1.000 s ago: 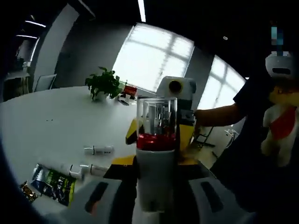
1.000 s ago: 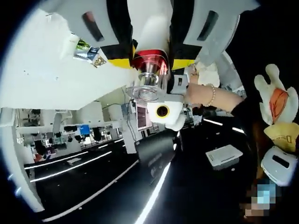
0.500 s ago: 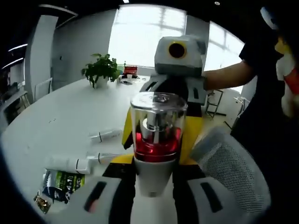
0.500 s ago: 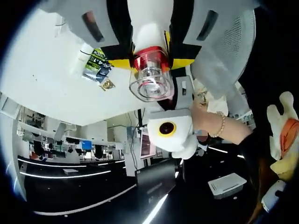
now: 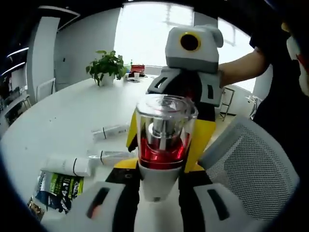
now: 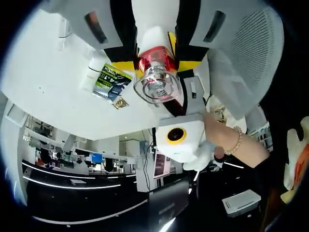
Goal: Arrange the skincare products in the storage area until every visible bottle or jar stands upright without overlapping.
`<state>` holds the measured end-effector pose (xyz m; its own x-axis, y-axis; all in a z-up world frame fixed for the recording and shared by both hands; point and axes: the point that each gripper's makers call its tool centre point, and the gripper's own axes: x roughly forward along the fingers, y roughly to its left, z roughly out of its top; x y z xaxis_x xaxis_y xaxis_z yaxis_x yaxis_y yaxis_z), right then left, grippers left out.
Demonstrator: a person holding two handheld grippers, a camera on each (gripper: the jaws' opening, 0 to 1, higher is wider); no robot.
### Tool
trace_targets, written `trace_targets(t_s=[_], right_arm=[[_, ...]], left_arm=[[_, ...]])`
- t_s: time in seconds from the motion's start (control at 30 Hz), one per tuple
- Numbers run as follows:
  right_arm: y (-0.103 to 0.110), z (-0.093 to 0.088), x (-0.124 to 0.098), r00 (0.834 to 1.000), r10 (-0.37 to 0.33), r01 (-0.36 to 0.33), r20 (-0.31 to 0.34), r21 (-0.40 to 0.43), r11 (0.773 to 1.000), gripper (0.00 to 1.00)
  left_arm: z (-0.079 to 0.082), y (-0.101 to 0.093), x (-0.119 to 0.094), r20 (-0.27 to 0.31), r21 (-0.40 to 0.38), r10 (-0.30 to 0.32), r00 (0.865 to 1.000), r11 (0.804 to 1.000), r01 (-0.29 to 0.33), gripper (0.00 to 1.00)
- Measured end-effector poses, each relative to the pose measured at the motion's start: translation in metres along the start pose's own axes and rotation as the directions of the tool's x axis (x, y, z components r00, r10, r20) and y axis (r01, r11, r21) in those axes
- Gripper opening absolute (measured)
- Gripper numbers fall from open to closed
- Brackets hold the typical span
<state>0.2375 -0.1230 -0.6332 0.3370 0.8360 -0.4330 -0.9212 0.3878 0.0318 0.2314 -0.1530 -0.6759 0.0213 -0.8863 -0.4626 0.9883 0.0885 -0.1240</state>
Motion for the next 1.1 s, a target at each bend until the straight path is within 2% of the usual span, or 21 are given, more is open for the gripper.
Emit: trace_targets(t_s=[0.3, 0.47, 0.67, 1.1], right_arm=[[-0.008, -0.012, 0.009, 1.0, -0.01, 0.01, -0.019, 0.015, 1.0, 0.29], [-0.015, -0.008, 0.011, 1.0, -0.027, 0.027, -0.001, 0.009, 1.0, 0.29], [-0.028, -0.006, 0.012, 0.998, -0.06, 0.06, 0.032, 0.013, 0.998, 0.29], [-0.073, -0.004, 0.017, 0.994, -0.092, 0.091, 0.06, 0.029, 0.995, 0.3]], left_arm=[[-0.009, 0.007, 0.008, -0.028, 0.004, 0.005, 1.0, 1.0, -0.005, 0.29], [-0.007, 0.013, 0.009, 0.0, 0.003, 0.005, 1.0, 1.0, -0.005, 0.29], [-0.004, 0.03, 0.012, 0.024, 0.019, 0.003, 1.0, 1.0, -0.003, 0.3], [0.009, 0.075, 0.027, 0.009, 0.027, 0.033, 0.999, 0.999, -0.033, 0.31]])
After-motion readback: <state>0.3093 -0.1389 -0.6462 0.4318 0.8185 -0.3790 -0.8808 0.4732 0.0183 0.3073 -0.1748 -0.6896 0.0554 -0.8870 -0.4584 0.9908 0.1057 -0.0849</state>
